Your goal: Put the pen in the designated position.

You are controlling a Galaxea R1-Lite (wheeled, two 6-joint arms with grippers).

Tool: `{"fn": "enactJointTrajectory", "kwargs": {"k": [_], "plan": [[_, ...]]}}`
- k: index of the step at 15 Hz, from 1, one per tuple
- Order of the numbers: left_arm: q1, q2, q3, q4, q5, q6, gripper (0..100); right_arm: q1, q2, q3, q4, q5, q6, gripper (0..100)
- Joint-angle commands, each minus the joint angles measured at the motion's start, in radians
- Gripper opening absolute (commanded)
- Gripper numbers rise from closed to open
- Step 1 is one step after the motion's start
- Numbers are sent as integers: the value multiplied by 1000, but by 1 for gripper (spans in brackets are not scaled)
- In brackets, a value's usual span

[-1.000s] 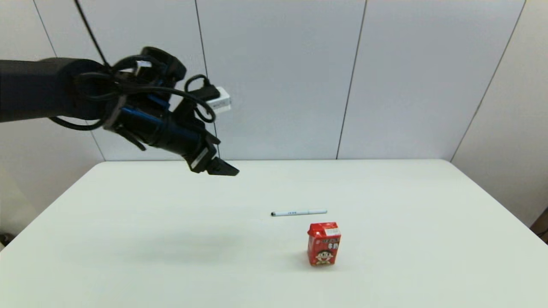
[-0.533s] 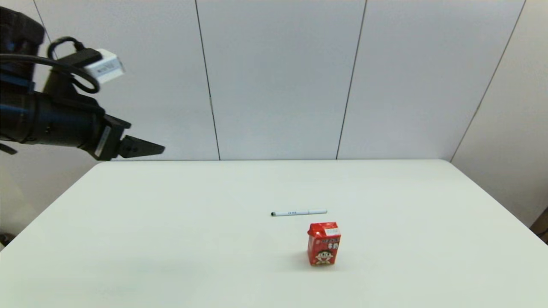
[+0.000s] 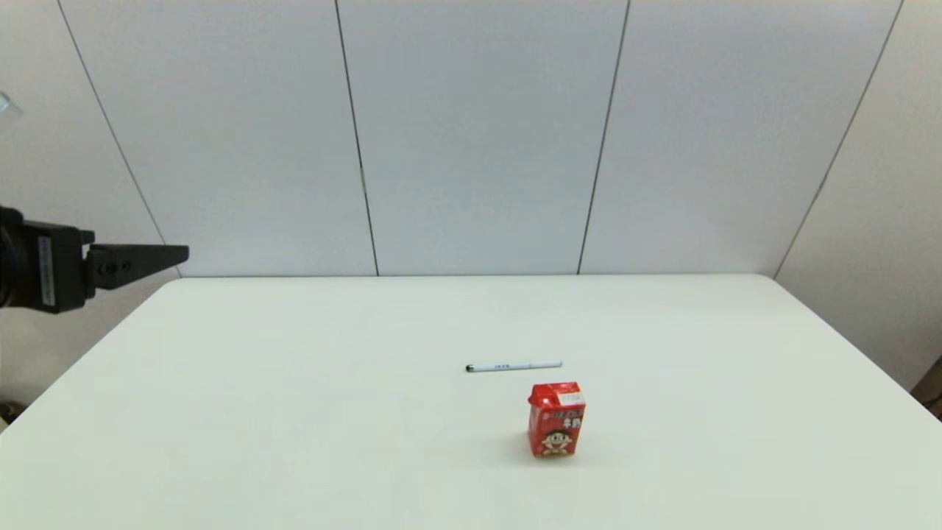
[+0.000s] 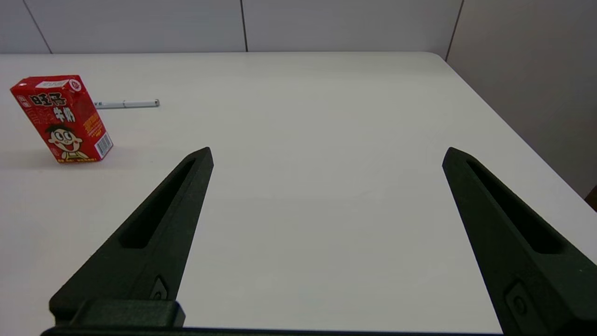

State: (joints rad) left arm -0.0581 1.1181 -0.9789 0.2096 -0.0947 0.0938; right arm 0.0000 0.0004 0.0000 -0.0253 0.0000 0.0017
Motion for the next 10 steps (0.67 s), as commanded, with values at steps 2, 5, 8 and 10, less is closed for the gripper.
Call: {"fn": "enactJointTrajectory", "kwargs": {"k": [2, 5, 8, 10], "plan": [[27, -429, 483, -246, 62, -34, 100, 0, 0, 12, -1, 0, 0, 100], [35, -561, 669, -322, 61, -17, 100, 0, 0, 12, -1, 0, 0, 100], [35, -709, 836, -345, 53, 4, 100, 0, 0, 12, -1, 0, 0, 100], [37, -776, 911, -349, 55, 23, 100, 0, 0, 12, -1, 0, 0, 100]]}}
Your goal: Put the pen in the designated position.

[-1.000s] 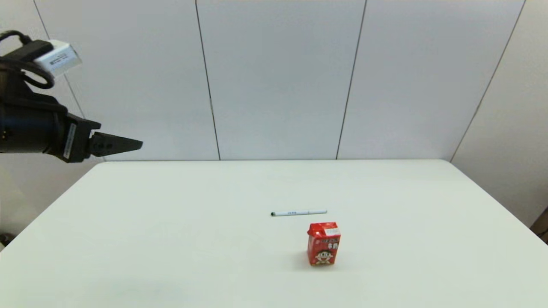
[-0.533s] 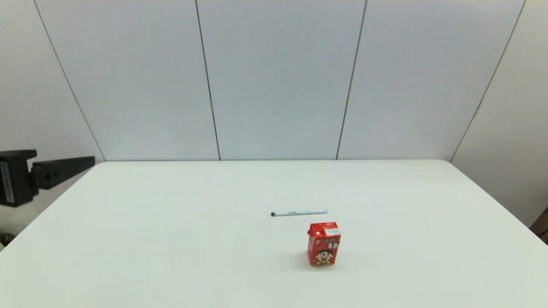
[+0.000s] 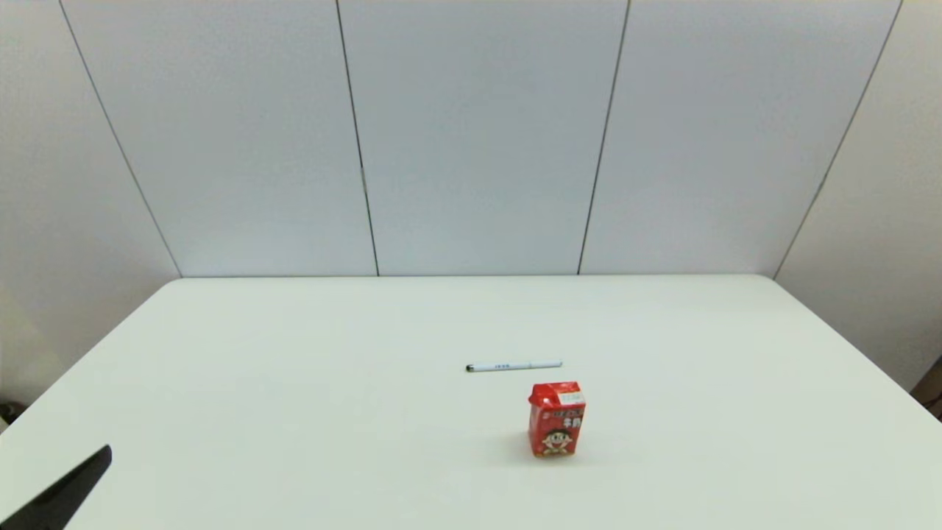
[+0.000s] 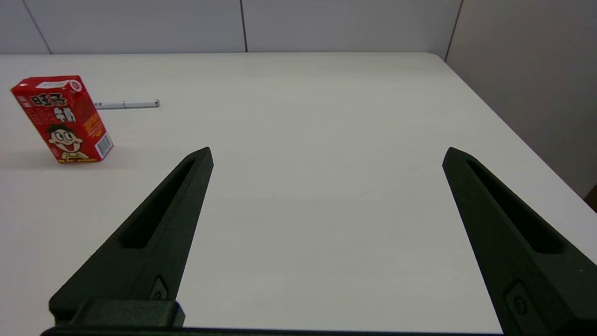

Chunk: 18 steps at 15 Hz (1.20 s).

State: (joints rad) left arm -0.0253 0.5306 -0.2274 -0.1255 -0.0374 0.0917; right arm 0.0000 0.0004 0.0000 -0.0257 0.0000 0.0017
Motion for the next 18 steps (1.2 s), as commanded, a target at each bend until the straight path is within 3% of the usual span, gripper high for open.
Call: {"fn": "enactJointTrajectory", "kwargs": {"k": [1, 7, 14, 18], "plan": [[5, -216, 177, -17, -2, 26, 100, 0, 0, 12, 0, 0, 0, 100], [10, -371, 238, -17, -6, 22, 100, 0, 0, 12, 0, 0, 0, 100], [15, -508, 238, 115, -6, 25, 100, 0, 0, 12, 0, 0, 0, 100], [15, -531, 238, 116, 1, 11, 100, 0, 0, 12, 0, 0, 0, 100]]}}
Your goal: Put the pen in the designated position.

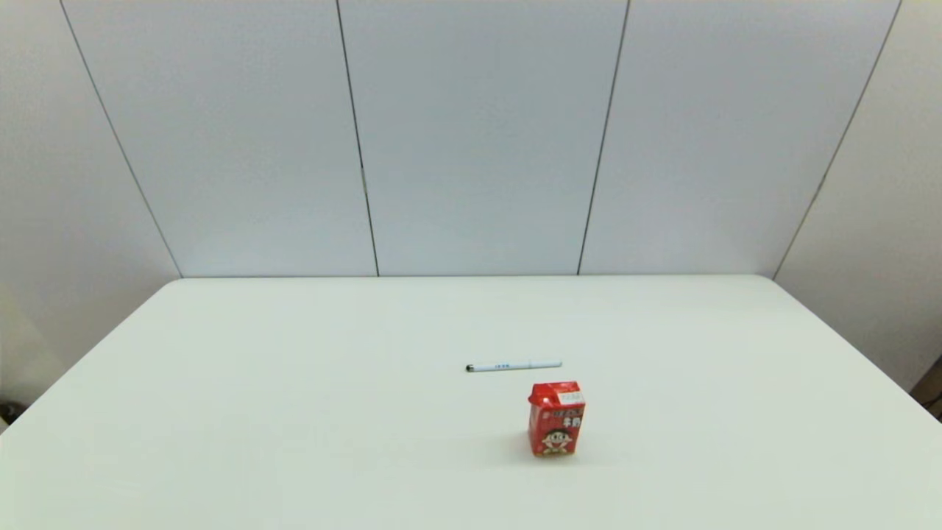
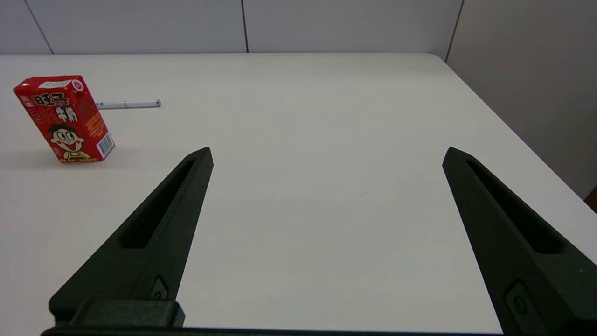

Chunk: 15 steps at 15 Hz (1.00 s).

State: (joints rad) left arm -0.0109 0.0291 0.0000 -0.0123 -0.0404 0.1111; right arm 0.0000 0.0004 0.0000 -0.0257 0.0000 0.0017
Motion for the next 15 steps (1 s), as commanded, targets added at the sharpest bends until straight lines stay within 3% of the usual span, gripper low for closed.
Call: {"fn": "enactJointTrajectory", "kwargs": {"k": [1, 15], "plan": [[0, -29, 11, 3, 4, -17, 100, 0, 0, 12, 0, 0, 0, 100], [0, -29, 11, 2, 4, -39, 100, 0, 0, 12, 0, 0, 0, 100]]}}
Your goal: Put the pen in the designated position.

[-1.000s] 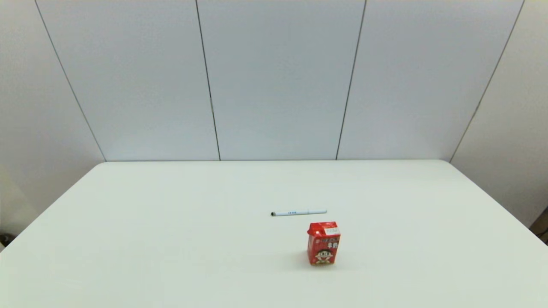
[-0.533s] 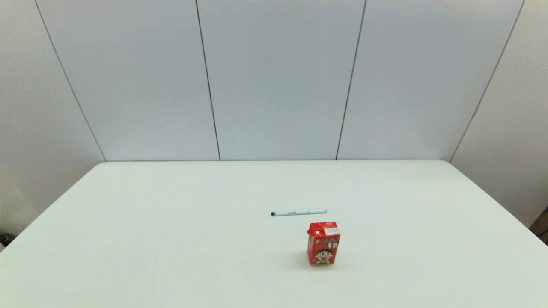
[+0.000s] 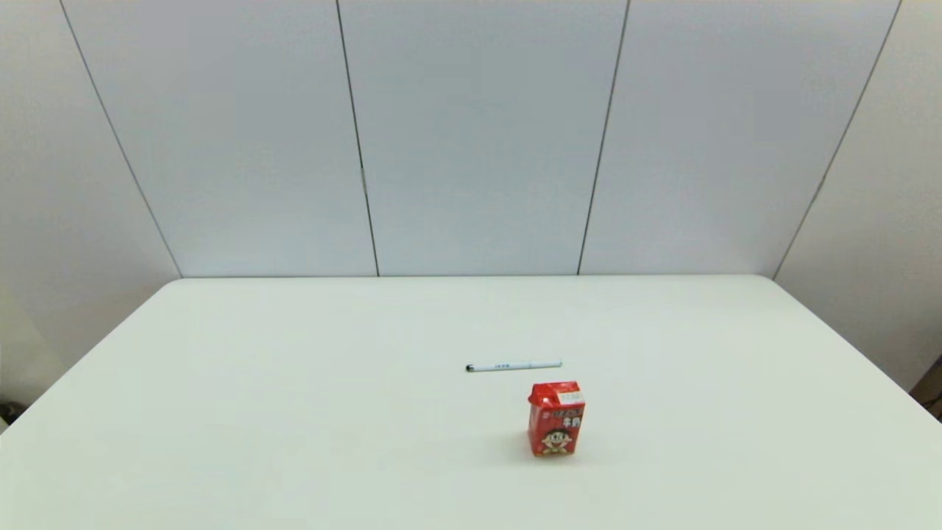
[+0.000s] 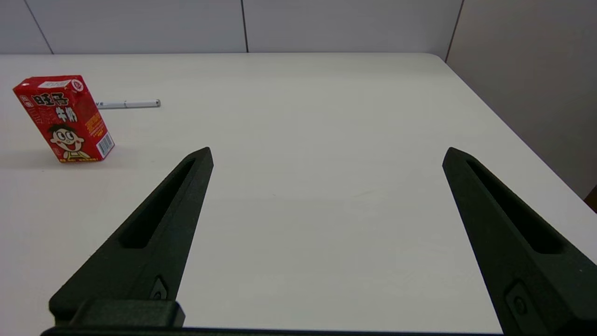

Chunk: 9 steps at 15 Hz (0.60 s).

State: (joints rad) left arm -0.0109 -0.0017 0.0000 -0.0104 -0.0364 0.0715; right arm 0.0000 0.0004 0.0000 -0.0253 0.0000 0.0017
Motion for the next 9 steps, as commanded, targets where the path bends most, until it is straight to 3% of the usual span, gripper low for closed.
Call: {"fn": "enactJointTrajectory", "kwargs": {"k": [1, 9], "plan": [[0, 2, 11, 0, 0, 1, 100, 0, 0, 12, -1, 0, 0, 100], [0, 2, 11, 0, 1, 1, 100, 0, 0, 12, -1, 2, 0, 100]]}}
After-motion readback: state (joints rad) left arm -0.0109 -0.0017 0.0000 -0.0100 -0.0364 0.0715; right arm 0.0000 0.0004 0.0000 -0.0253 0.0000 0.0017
